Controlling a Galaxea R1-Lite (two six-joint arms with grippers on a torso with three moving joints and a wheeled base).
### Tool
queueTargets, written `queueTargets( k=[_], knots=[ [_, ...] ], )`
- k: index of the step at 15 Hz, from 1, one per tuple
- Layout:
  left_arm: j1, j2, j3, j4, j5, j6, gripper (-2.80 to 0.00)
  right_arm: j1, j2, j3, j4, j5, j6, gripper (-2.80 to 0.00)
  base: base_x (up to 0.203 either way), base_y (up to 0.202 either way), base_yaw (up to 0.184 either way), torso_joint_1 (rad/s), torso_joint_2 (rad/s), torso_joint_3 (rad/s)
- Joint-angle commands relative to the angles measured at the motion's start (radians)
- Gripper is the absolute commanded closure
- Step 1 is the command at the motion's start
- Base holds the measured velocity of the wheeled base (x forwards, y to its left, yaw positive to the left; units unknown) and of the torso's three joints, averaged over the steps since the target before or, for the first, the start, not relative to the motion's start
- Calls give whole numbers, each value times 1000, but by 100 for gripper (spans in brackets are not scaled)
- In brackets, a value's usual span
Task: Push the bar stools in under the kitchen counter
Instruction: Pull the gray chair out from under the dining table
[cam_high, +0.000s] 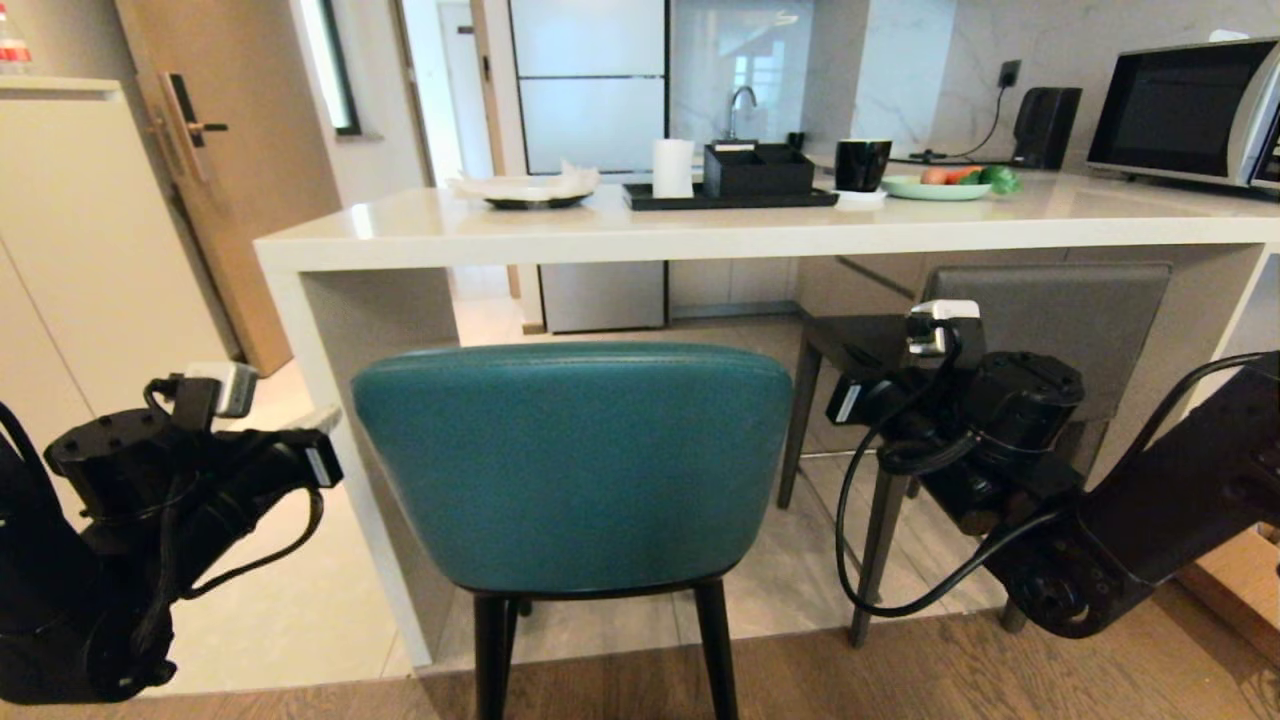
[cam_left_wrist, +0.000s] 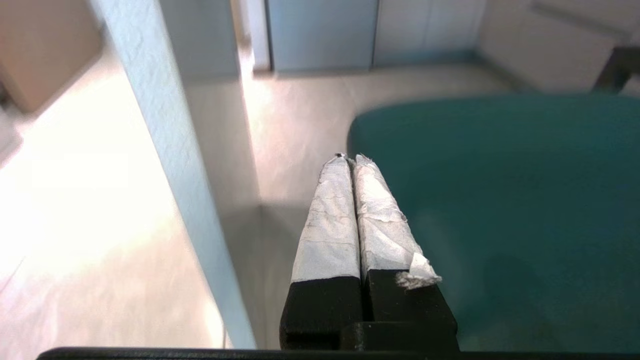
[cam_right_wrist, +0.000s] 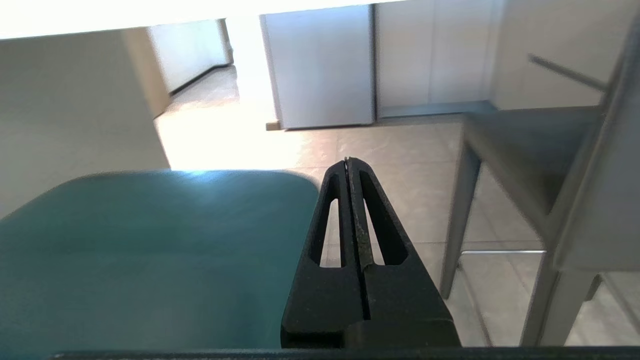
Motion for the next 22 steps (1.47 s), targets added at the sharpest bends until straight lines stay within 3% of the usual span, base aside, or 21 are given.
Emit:
queueTargets(
  k=[1,3,6,10,22],
  knots=[
    [23,84,-112,-10,5,-1,0,-13,85,-60,-6,-6,0,0,0,0,0,0,0,0],
    [12,170,-207,-10,26,1,0,-7,145,-132,13,-7,-2,0,0,0,0,0,0,0],
    [-61,249,-297,-10,122,3,0,12,203,-230,80,-11,-7,0,0,0,0,0,0,0],
    [-139,227,-236,-10,133,3,0,71,253,-305,134,-31,-12,0,0,0,0,0,0,0],
    [-160,144,-100,-10,140,1,0,116,236,-271,128,-44,-15,0,0,0,0,0,0,0]
  ],
)
